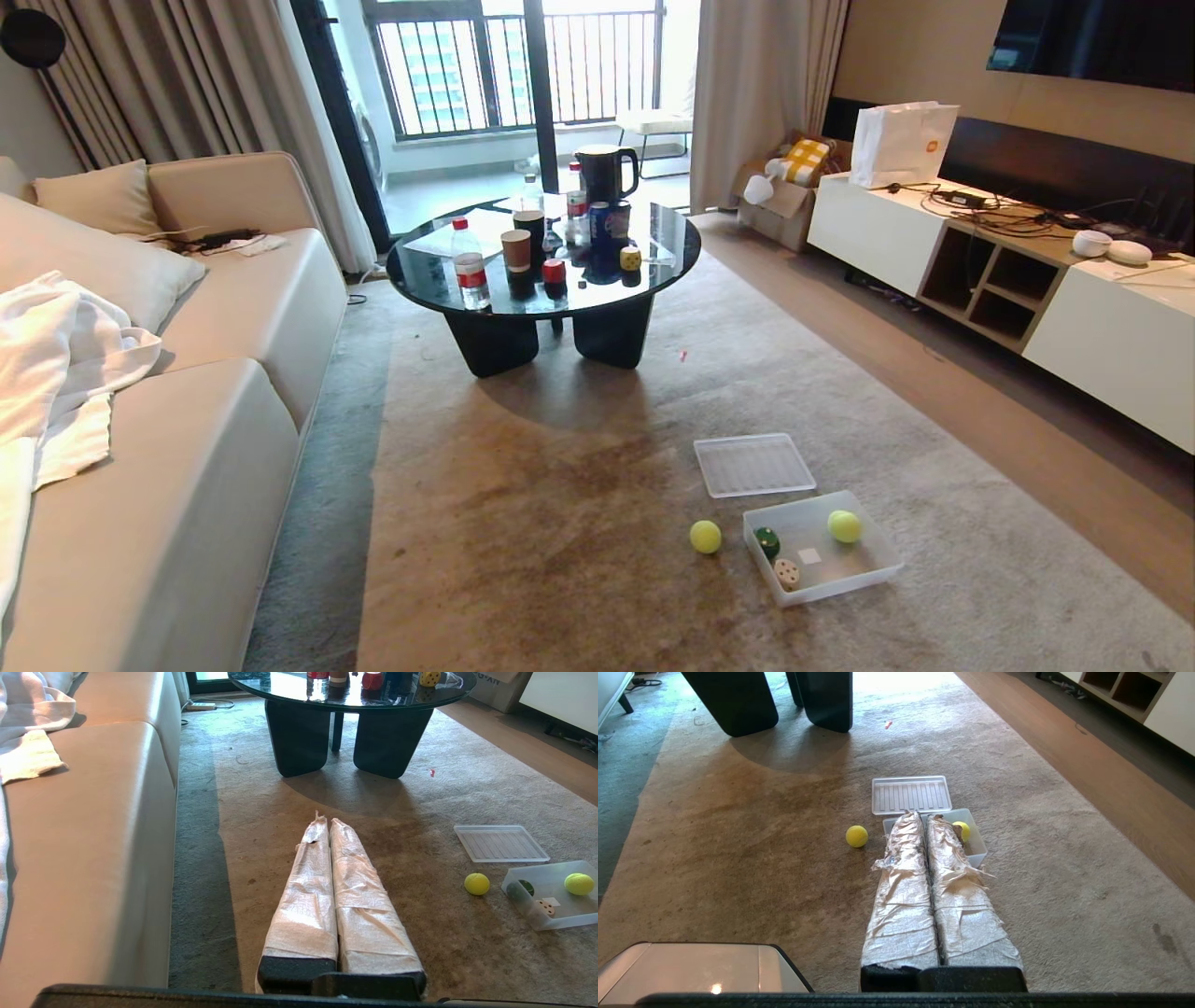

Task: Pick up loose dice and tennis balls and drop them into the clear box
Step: Find toys out of the box

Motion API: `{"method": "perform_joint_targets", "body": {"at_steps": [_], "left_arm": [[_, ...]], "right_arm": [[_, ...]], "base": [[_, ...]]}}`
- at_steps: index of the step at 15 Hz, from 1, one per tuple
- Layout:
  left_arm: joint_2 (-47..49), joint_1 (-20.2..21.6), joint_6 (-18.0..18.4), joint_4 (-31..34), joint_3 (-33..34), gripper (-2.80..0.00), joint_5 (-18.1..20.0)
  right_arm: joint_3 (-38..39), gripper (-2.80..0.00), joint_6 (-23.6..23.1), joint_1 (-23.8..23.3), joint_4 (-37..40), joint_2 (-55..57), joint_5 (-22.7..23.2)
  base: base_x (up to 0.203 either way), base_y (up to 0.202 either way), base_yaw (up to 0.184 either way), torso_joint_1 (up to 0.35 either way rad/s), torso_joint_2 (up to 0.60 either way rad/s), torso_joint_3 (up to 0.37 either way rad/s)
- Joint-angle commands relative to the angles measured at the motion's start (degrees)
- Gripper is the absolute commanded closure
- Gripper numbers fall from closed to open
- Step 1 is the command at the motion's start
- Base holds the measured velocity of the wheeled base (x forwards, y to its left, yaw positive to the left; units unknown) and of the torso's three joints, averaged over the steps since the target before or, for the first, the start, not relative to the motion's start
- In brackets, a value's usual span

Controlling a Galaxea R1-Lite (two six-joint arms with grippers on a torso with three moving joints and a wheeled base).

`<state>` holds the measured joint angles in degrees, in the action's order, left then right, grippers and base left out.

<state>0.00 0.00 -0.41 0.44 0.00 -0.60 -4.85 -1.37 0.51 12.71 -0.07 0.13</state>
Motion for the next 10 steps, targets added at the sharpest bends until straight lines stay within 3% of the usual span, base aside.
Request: {"method": "perform_joint_targets", "body": {"at_steps": [1,10], "left_arm": [[0.0,-0.1,0.0,0.0,0.0,0.0,0.0],[0.0,0.0,0.0,0.0,0.0,0.0,0.0]], "right_arm": [[-0.1,0.0,0.0,0.0,0.0,0.1,0.0],[-0.1,0.0,0.0,0.0,0.0,0.0,0.0]], "base": [[0.0,0.0,0.0,0.0,0.0,0.0],[0.0,0.0,0.0,0.0,0.0,0.0]]}}
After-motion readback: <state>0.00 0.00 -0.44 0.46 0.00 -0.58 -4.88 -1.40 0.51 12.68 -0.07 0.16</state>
